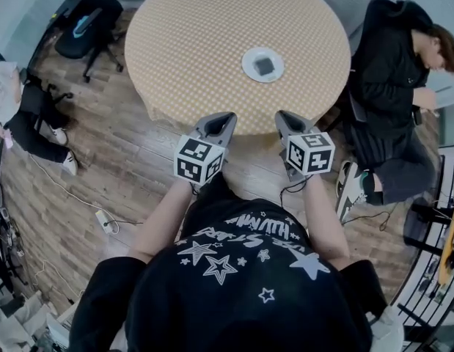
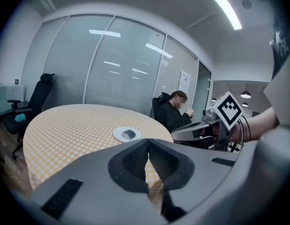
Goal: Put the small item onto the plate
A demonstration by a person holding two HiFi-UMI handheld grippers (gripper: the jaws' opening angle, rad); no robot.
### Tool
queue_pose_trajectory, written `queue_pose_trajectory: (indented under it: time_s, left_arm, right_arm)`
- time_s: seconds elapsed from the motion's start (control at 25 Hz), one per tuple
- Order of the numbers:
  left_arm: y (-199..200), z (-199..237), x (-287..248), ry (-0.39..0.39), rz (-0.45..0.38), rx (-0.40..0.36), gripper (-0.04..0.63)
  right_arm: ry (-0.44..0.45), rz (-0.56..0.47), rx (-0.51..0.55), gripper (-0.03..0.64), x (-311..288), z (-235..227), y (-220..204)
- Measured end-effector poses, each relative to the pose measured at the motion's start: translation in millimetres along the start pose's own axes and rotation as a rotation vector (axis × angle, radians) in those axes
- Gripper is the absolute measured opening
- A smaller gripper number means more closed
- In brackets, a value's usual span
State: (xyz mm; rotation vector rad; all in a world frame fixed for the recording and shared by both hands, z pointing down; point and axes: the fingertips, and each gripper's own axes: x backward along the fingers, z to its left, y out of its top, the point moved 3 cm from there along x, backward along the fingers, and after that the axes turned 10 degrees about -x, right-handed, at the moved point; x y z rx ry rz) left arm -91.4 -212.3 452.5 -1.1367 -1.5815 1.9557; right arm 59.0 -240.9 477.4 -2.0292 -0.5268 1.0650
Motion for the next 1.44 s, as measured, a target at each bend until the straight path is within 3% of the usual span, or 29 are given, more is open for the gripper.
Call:
queue_pose_trajectory:
  time_s: [0.52, 0.76, 1.2, 1.44]
  left_arm:
    - [-3.9, -129.6, 40.0, 0.083, -0.053, -0.027, 0.009]
    - [-3.4, -180.7, 60.4, 0.131, -0.081, -0.007, 0.009]
    - [-4.2, -222.6, 95.2, 0.222, -0.118, -0.011, 0.009]
    - [-17.3, -218.0, 99.1, 0.229, -0.106, 0.000, 0.009]
  right_arm:
    - [0.110, -0.036, 0.086, 0.037, 118.0, -1.5, -56.8]
    - [0.119, -0.004, 0.246, 0.037, 169.3, -4.7, -87.9]
    - [0.181, -0.047, 0.272, 0.037, 213.4, -0.7, -115.4]
    - [0.188, -0.054, 0.281, 0.037, 208.1, 5.1, -118.8]
